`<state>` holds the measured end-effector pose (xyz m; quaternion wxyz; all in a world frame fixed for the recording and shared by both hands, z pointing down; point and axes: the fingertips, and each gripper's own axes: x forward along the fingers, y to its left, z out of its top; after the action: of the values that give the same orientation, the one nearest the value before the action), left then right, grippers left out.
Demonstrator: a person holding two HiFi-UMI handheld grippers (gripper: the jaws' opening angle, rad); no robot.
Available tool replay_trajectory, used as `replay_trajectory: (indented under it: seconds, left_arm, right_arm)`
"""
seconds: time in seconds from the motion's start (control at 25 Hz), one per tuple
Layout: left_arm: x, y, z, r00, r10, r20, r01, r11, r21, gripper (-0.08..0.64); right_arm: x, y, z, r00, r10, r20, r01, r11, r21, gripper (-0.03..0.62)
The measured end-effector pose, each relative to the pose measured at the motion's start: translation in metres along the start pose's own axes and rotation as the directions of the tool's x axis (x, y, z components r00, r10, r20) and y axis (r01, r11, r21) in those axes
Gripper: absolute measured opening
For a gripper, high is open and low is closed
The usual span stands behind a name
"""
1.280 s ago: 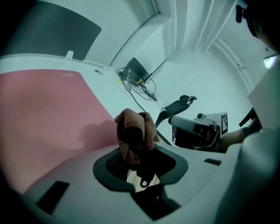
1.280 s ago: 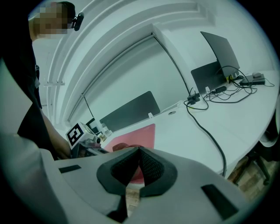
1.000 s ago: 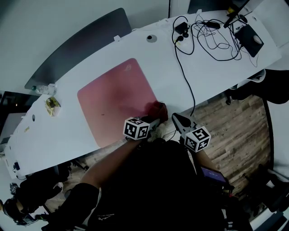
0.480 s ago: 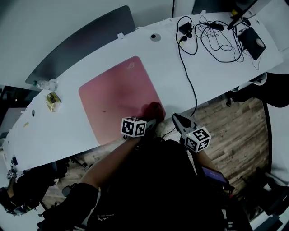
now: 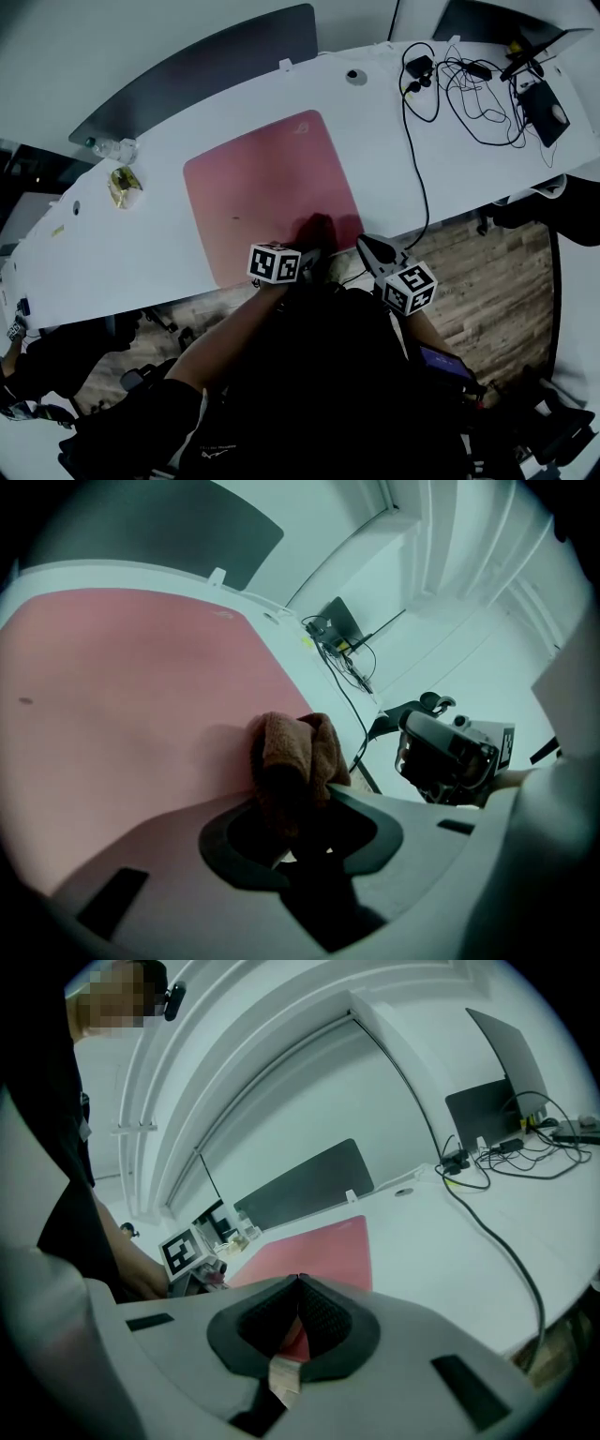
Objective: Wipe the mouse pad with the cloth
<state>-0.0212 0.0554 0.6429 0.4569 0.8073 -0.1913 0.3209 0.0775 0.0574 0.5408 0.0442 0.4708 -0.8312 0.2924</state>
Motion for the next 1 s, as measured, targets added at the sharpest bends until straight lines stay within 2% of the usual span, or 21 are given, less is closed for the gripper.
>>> replay_trajectory:
  seconds: [0.68, 1.0]
  left_arm:
    - [-0.068, 0.055, -0.034, 0.997, 0.071, 0.03, -0.069, 0.996, -0.065, 0.12]
    - [-0.106, 0.087, -0.054, 0.989, 0.126, 0.082, -0.115, 0.986, -0.123, 0.12]
  right_arm:
    - [0.05, 0.051, -0.001, 0.994, 0.083, -0.067, -0.085, 0.996, -0.036, 0.026]
    - [0.078, 0.074, -0.003, 0.984, 0.142, -0.111, -0.149, 0.987, -0.053, 0.026]
